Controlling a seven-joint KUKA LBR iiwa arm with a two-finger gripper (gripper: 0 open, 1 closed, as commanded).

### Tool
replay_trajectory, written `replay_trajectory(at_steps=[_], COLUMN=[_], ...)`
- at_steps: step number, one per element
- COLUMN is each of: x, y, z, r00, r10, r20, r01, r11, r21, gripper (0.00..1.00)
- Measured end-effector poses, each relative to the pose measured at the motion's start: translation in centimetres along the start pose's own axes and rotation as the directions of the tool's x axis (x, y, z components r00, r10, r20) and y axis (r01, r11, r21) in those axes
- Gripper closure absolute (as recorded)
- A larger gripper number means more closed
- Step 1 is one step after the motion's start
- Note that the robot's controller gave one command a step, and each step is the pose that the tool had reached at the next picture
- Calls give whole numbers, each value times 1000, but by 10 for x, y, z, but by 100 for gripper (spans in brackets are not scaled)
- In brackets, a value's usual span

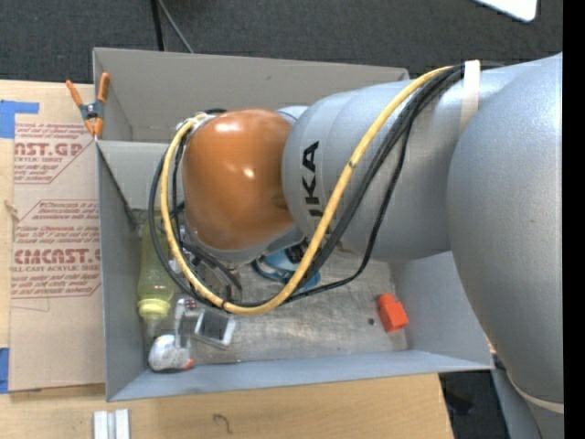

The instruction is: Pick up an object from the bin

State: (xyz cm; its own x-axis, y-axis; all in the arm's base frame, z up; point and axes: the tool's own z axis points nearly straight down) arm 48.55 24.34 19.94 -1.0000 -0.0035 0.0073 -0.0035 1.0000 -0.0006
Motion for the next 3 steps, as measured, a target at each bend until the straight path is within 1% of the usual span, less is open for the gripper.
replay_trajectory(at_steps=[1, 2, 3], x=[-2, 0, 1], y=[-1, -33, -62], z=[-4, 48, 65], r00=[1000, 988, 891], r10=[3, -153, -454], r20=[7, 10, 5], r01=[-3, 153, 454], r11=[1000, 988, 891], r21=[-2, 0, 2], gripper=[0, 0, 0])
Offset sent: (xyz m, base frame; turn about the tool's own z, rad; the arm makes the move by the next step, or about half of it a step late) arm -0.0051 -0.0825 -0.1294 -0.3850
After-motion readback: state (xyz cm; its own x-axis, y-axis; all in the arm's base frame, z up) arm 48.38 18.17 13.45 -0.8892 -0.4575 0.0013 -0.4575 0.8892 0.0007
